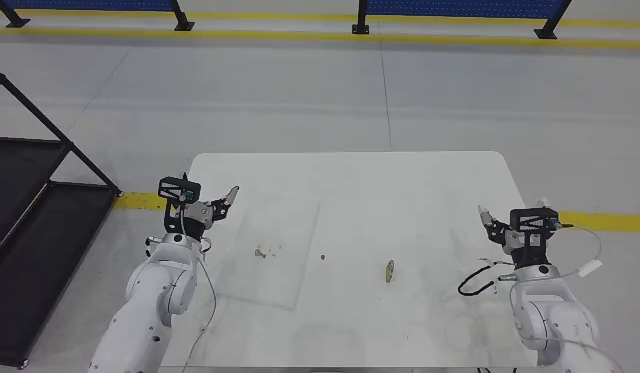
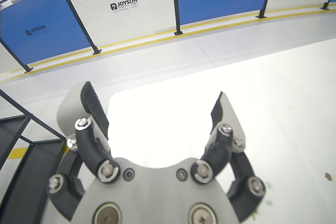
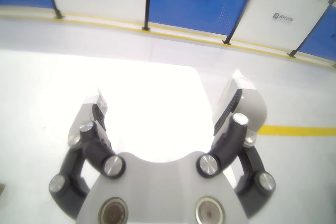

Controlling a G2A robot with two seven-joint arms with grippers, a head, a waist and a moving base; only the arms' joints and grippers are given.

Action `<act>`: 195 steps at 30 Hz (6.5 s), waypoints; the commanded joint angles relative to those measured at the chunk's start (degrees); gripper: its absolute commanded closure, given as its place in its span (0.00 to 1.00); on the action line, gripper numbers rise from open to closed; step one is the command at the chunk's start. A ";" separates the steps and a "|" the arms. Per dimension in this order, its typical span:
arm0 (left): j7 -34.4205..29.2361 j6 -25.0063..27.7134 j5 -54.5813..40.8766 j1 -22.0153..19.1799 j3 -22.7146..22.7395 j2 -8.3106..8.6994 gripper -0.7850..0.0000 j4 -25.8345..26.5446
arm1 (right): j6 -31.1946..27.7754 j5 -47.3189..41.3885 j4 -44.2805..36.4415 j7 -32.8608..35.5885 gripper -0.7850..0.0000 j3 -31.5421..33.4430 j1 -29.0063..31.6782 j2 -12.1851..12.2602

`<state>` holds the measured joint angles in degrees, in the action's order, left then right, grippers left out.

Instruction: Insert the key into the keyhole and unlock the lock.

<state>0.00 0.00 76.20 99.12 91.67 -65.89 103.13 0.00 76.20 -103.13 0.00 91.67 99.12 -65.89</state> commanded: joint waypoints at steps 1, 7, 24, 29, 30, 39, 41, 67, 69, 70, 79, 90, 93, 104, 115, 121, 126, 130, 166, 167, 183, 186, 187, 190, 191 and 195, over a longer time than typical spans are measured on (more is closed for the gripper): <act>0.00 0.00 0.00 0.00 0.00 0.00 0.00 0.00 | 0.00 0.00 0.00 0.00 0.00 0.00 0.00 0.00; -1.05 1.21 -0.89 -0.62 -0.20 -0.01 0.00 1.22 | 0.00 0.00 0.00 0.00 0.00 0.00 0.00 0.00; -52.04 2.13 -19.46 -6.47 -0.64 0.30 0.00 17.16 | 0.00 0.00 0.00 0.00 0.00 0.00 0.00 0.00; -65.00 -3.47 -22.96 -9.55 -2.17 0.36 0.00 15.15 | 0.00 0.00 0.00 0.00 0.00 0.00 0.00 0.00; -66.91 -4.80 -23.01 -10.13 -2.39 0.38 0.00 14.54 | 0.00 0.00 0.00 0.00 0.00 0.00 0.00 0.00; -77.82 -7.91 -27.02 -14.22 -4.57 0.62 0.00 8.58 | 0.00 0.00 0.00 0.00 0.00 0.00 0.00 0.00; -79.00 -9.18 -28.38 -14.99 -4.79 0.61 0.00 6.88 | 0.00 0.00 0.00 0.00 0.00 0.00 0.00 0.00; -75.30 -2.75 -23.48 -13.05 -8.99 1.68 0.44 3.92 | 0.00 0.00 0.00 0.00 0.00 0.00 0.00 0.00; -75.21 -2.74 -23.67 -12.90 -8.97 1.75 0.51 3.98 | 0.00 0.00 0.00 0.00 0.00 0.00 0.00 0.00; -75.17 -2.72 -23.71 -12.82 -9.04 1.78 0.51 4.02 | 0.00 0.00 0.00 0.00 0.00 0.00 0.00 0.00; -74.83 -2.72 -24.26 -12.39 -9.44 2.06 0.65 3.88 | 0.00 0.00 0.00 0.00 0.00 0.00 0.00 0.00; -74.74 -2.62 -24.90 -12.88 -10.04 2.38 0.78 2.68 | 0.00 0.00 0.00 0.00 0.00 0.00 0.00 0.00; -74.67 -2.63 -25.04 -13.07 -10.21 2.46 0.81 2.29 | 0.00 0.00 0.00 0.00 0.00 0.00 0.00 0.00; -74.00 -2.68 -25.91 -14.08 -10.75 2.72 0.91 0.23 | 0.00 0.00 0.00 0.00 0.00 0.00 0.00 0.00; -74.53 -2.44 -25.95 -13.58 -9.82 3.27 1.00 2.57 | 0.00 0.00 0.00 0.00 0.00 0.00 0.00 0.00; -74.59 -2.22 -24.72 -11.63 -8.72 3.71 1.00 7.17 | 0.00 0.00 0.00 0.00 0.00 0.00 0.00 0.00; -71.54 -1.41 -28.10 -9.46 -6.40 3.90 1.00 10.37 | 0.00 0.00 0.00 0.00 0.00 0.00 0.00 0.00; -70.04 0.00 -38.15 -8.05 -3.05 3.93 1.00 9.99 | 0.00 0.00 0.00 0.00 0.00 0.00 0.00 0.00; -88.00 16.29 -98.89 -15.34 9.41 6.70 1.00 -17.22 | 0.00 0.00 0.00 0.00 0.00 0.00 0.00 0.00; -88.00 16.29 -98.89 -15.34 9.41 6.70 1.00 -17.22 | 0.00 0.00 0.00 0.00 0.00 0.00 0.00 0.00; -88.00 16.29 -98.89 -15.34 9.41 6.70 1.00 -17.22 | -0.24 5.91 -6.77 5.52 0.00 -4.43 0.18 -0.22; -88.00 16.29 -98.89 -15.34 9.41 6.70 1.00 -17.22 | 0.19 9.17 -11.32 11.16 0.00 -7.48 0.80 -0.41; -88.00 16.29 -98.89 -15.34 9.41 6.70 1.00 -17.22 | -0.26 9.99 -12.45 13.83 0.00 -8.62 1.20 -0.45; -88.00 16.29 -98.89 -15.34 9.41 6.70 1.00 -17.22 | -1.32 12.28 -15.63 23.54 0.00 -11.13 1.54 -0.55; -88.00 16.29 -98.89 -15.34 9.41 6.70 1.00 -17.22 | -1.60 12.51 -16.98 26.93 0.00 -11.94 1.36 -0.62; -88.00 16.29 -98.89 -15.34 9.41 6.70 1.00 -17.22 | -2.15 10.56 -20.51 39.49 0.00 -14.98 0.91 -0.97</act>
<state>-88.00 16.29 -22.69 83.78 101.09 -59.19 85.92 -2.03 87.35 -123.10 35.92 77.32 100.19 -66.79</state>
